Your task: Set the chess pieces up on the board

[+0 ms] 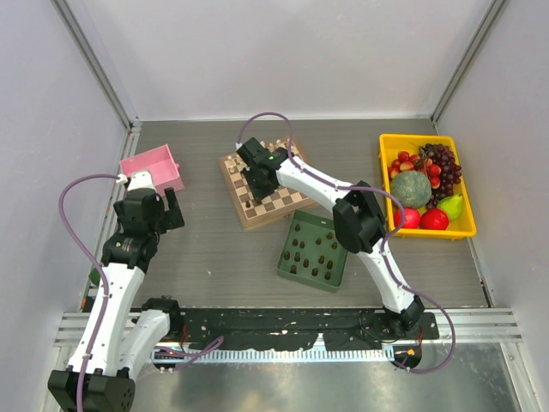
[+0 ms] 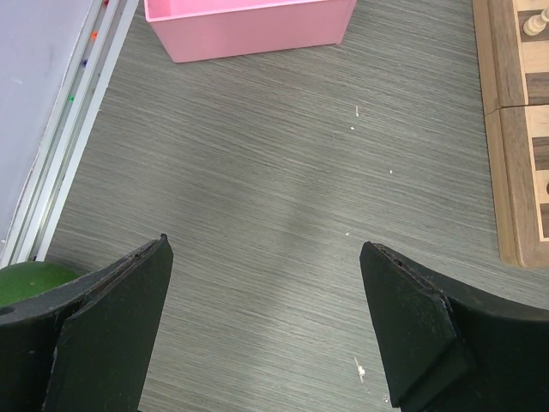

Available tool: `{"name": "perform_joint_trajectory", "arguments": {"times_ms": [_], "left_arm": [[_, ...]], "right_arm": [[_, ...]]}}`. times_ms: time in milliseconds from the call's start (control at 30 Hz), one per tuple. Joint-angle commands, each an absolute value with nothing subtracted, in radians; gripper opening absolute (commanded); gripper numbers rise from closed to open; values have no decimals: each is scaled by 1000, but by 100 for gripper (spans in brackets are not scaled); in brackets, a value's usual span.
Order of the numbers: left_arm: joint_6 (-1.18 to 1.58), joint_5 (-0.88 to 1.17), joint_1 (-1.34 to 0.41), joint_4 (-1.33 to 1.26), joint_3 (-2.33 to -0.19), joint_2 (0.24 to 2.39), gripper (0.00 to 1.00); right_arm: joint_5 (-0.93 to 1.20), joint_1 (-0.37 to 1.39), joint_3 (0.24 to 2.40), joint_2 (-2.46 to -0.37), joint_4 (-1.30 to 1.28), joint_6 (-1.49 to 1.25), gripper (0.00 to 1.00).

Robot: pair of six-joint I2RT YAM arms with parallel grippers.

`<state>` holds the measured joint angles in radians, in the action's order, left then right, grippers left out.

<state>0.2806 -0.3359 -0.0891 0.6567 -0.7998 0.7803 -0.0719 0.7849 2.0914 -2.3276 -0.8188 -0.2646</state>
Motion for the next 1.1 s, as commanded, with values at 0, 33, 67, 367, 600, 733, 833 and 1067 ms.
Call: {"name": "perform_joint_trajectory", "arguments": {"times_ms": [0, 33, 67, 367, 600, 733, 833, 1067], "left_arm": [[281, -324, -81, 641, -818, 769, 99], [279, -322, -80, 641, -818, 769, 99], [279, -322, -80, 640, -818, 769, 99], [281, -322, -78, 641, -818, 770, 99], [281, -314, -80, 638, -818, 775, 99], [281, -313, -78, 643, -821, 781, 99], [281, -314, -78, 643, -819, 782, 99], [282, -311, -80, 644, -821, 784, 99]], "right_arm": [[-66, 793, 2143, -2333, -818, -258, 20], [-66, 792, 2148, -2336, -818, -256, 20], [-64, 792, 2151, -2339, -819, -258, 20], [-52, 793, 2161, -2349, -819, -265, 24], [-15, 795, 2187, -2316, -827, -279, 38], [-18, 790, 2206, -2255, -831, -276, 42], [-72, 785, 2174, -2182, -841, -276, 44], [-170, 761, 1687, -1830, -708, -316, 45]]}}
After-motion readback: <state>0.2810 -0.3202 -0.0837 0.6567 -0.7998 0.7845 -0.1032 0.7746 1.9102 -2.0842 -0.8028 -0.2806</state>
